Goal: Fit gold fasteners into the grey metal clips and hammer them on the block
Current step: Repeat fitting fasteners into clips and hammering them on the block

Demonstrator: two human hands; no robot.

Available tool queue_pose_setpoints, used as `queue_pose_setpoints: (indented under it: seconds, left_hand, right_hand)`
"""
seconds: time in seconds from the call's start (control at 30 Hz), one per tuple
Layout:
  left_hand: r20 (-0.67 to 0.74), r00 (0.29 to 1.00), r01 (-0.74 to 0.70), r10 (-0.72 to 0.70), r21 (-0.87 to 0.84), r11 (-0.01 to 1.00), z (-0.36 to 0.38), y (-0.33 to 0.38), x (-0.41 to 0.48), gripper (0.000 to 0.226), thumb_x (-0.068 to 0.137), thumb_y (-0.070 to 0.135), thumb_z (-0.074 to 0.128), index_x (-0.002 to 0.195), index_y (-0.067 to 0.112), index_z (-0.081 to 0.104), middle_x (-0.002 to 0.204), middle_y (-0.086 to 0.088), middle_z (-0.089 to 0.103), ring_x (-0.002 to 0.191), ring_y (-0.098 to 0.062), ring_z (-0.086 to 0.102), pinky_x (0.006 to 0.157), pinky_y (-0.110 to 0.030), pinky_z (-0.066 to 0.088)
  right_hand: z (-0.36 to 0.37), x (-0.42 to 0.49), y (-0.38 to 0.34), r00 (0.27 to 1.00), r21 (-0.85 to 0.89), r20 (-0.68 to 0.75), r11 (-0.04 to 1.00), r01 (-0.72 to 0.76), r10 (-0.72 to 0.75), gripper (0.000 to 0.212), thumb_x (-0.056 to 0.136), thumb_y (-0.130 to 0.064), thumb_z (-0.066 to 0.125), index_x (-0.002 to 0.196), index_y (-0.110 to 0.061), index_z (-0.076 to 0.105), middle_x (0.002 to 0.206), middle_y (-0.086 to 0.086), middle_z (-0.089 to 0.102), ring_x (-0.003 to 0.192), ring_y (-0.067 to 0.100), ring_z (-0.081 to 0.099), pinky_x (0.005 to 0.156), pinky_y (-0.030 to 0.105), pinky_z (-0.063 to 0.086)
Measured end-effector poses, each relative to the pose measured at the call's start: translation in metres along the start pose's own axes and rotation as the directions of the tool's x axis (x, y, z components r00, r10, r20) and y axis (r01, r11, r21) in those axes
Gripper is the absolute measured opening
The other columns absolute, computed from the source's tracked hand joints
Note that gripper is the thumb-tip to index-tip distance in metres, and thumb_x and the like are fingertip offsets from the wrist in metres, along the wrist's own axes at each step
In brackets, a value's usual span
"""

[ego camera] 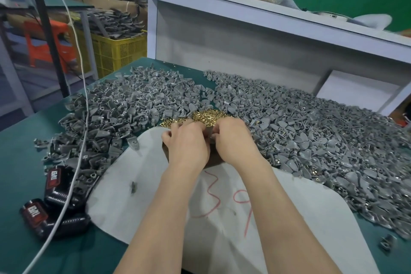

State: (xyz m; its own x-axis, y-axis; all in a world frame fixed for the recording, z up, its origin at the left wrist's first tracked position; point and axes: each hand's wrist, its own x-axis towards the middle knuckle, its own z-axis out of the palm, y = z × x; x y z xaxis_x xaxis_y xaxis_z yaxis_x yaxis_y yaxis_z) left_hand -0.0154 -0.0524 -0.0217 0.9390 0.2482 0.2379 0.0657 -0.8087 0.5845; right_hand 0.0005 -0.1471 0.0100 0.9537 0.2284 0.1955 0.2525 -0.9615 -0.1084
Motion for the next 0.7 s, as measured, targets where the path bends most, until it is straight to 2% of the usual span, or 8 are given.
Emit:
queue_pose_setpoints:
  seconds: [0.17,0.3,0.47,0.57,0.7]
  left_hand:
    - [-0.010,1.000,0.000,0.000,0.028,1.000,0.001,0.000,0.000,0.014,0.090,0.019,0.051,0.085,0.029,0.060,0.106,0.004,0.058,0.111,-0.025,0.041,0.083,-0.035,0.024]
    - [-0.001,1.000,0.007,-0.007,0.049,0.999,0.000,0.001,0.001,0.021,0.087,0.014,0.047,0.090,0.026,0.064,0.106,0.004,0.060,0.112,-0.025,0.042,0.080,-0.034,0.021]
    - [0.017,1.000,0.016,-0.016,0.016,1.000,-0.002,0.003,-0.001,0.020,0.080,0.007,0.045,0.076,0.025,0.053,0.094,0.000,0.065,0.115,-0.026,0.041,0.085,-0.036,0.024]
    - [0.016,1.000,0.027,-0.027,0.011,1.000,-0.002,0.002,-0.001,0.017,0.086,0.014,0.049,0.073,0.024,0.053,0.091,0.000,0.065,0.114,-0.026,0.041,0.086,-0.036,0.024]
    - [0.005,1.000,0.028,-0.028,-0.025,0.999,-0.002,0.001,-0.001,0.017,0.089,0.022,0.055,0.074,0.028,0.054,0.095,0.001,0.066,0.116,-0.025,0.040,0.089,-0.037,0.024]
  right_hand:
    - [-0.001,0.001,-0.005,1.000,-0.009,0.005,1.000,-0.029,0.029,0.015,0.088,-0.005,0.055,0.100,-0.007,0.065,0.101,0.011,0.063,0.093,0.027,0.061,0.067,0.026,0.040]
    - [-0.004,-0.002,-0.011,0.999,-0.103,-0.019,0.994,0.047,-0.049,0.016,0.086,0.000,0.050,0.099,-0.004,0.060,0.103,0.012,0.060,0.096,0.029,0.060,0.066,0.027,0.036]
    - [0.000,-0.003,-0.010,0.995,-0.093,-0.037,0.992,0.087,-0.091,0.017,0.086,0.000,0.049,0.100,-0.004,0.058,0.105,0.013,0.058,0.098,0.030,0.058,0.068,0.029,0.034]
    - [0.001,-0.001,-0.004,1.000,0.012,-0.008,1.000,0.021,-0.021,0.013,0.089,-0.005,0.054,0.100,-0.007,0.060,0.103,0.011,0.060,0.095,0.028,0.058,0.068,0.028,0.038]
    - [0.007,-0.004,0.010,0.998,0.350,-0.010,0.935,-0.060,0.068,0.009,0.090,-0.014,0.059,0.092,-0.011,0.067,0.087,0.001,0.060,0.084,0.017,0.054,0.073,0.025,0.040]
